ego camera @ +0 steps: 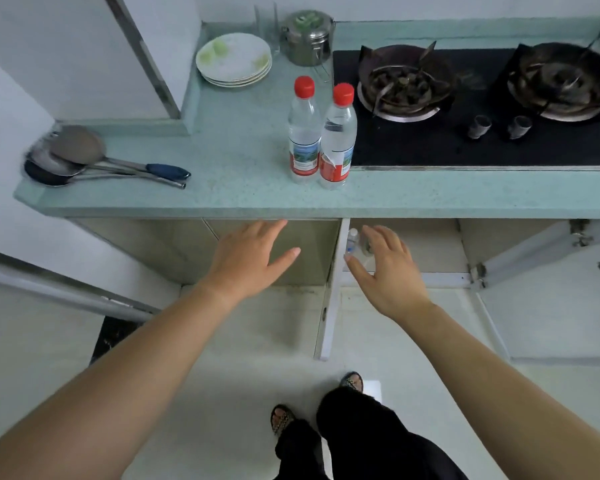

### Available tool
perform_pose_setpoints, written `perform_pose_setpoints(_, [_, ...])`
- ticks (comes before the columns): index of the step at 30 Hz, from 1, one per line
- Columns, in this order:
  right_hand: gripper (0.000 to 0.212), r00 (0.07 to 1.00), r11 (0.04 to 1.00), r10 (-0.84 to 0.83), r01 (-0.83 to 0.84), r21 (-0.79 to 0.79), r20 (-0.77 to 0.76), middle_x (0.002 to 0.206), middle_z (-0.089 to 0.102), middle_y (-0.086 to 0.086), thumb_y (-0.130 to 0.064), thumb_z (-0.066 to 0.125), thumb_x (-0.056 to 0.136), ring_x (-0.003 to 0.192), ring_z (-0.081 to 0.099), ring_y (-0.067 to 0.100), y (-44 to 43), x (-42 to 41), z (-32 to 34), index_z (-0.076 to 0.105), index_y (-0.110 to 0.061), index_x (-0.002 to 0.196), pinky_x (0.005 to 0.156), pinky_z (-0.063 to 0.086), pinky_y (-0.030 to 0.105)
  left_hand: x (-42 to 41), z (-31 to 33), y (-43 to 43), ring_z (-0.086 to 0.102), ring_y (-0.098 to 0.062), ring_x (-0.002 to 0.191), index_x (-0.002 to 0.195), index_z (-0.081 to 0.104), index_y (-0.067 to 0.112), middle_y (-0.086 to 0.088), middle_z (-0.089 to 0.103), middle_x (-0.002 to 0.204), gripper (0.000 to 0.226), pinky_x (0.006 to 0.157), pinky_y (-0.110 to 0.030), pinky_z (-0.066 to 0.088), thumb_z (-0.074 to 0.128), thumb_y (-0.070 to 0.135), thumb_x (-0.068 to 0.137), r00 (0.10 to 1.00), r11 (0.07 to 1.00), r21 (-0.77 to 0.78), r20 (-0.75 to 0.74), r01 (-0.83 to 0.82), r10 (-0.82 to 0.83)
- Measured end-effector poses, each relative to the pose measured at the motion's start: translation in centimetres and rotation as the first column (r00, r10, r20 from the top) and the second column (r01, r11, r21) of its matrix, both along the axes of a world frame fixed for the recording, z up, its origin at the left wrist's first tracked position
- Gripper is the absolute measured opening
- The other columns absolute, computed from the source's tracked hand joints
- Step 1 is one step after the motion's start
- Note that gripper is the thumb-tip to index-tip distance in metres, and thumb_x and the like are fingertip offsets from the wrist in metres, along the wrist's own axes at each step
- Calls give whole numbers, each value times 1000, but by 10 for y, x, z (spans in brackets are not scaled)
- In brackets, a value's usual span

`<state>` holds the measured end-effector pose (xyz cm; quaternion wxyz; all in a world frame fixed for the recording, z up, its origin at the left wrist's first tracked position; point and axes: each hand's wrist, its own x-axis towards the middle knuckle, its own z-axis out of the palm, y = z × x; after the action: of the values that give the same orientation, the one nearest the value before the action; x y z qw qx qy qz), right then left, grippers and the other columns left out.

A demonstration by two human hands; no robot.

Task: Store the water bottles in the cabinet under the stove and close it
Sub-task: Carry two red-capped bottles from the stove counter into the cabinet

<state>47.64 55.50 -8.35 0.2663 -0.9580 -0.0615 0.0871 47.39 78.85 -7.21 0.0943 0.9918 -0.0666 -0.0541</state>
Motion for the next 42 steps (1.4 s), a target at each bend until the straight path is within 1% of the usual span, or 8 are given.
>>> perform_pose_setpoints(9, [65,998,998,-46,44,50,44,153,22,5,-47,42,92,139,23,24,24,82,-5,21,-16,145,109,33,47,62,-27,24,47,-24,124,138,37,24,-4,49,136,60,92,-42,45,33,58,90,996,995,84,-63,-50,56])
perform_pose_setpoints(15, [65,988,987,-132,123,108,83,153,22,5,-43,45,93,138,25,25,22,124,-4,19,-15,145,107,32,41,109,-47,30,44,-29,126,140,34,18,-9,47,138,57,96,-47,42,36,49,92,986,986,5,-10,-164,164])
perform_pose_setpoints(27, [80,933,941,-286,231,249,219,152,15,10,-40,53,89,138,27,25,60,164,-37,5,-16,148,98,46,42,191,-119,45,30,-36,136,137,38,16,-15,35,146,58,102,-53,36,33,49,89,998,998,17,-30,-59,60])
perform_pose_setpoints(31, [80,899,899,-367,278,339,238,150,23,9,-34,60,89,134,34,17,81,179,-50,9,-11,146,95,44,27,206,-137,63,28,-35,137,137,41,21,-14,32,150,63,106,-53,25,29,53,84,999,1000,12,-26,23,-22])
perform_pose_setpoints(34, [83,874,830,-447,326,453,190,148,27,3,-22,65,87,119,35,-15,95,189,-51,10,-4,145,90,34,1,207,-143,69,29,-32,136,137,41,24,-11,33,149,61,108,-50,22,30,51,84,999,999,-4,-11,38,-38])
perform_pose_setpoints(36, [83,855,806,-478,339,485,198,140,24,-3,-14,66,86,111,33,-20,101,192,-56,9,2,143,80,30,-7,208,-142,68,30,-32,135,136,42,23,-11,34,148,60,108,-51,23,33,49,83,1000,1000,-16,-10,20,-20])
perform_pose_setpoints(39, [82,832,771,-515,344,535,206,140,22,-5,-11,63,87,123,37,-1,108,196,-64,4,0,143,92,34,1,208,-140,68,30,-32,135,136,41,23,-11,34,148,60,106,-52,24,34,48,82,999,999,-10,-15,43,-43])
perform_pose_setpoints(42, [77,823,766,-520,330,551,229,144,24,1,-14,58,90,131,39,16,112,201,-64,0,-14,141,102,40,24,210,-140,70,28,-31,135,136,39,24,-10,35,147,59,105,-52,23,35,48,82,999,999,-9,-27,45,-45])
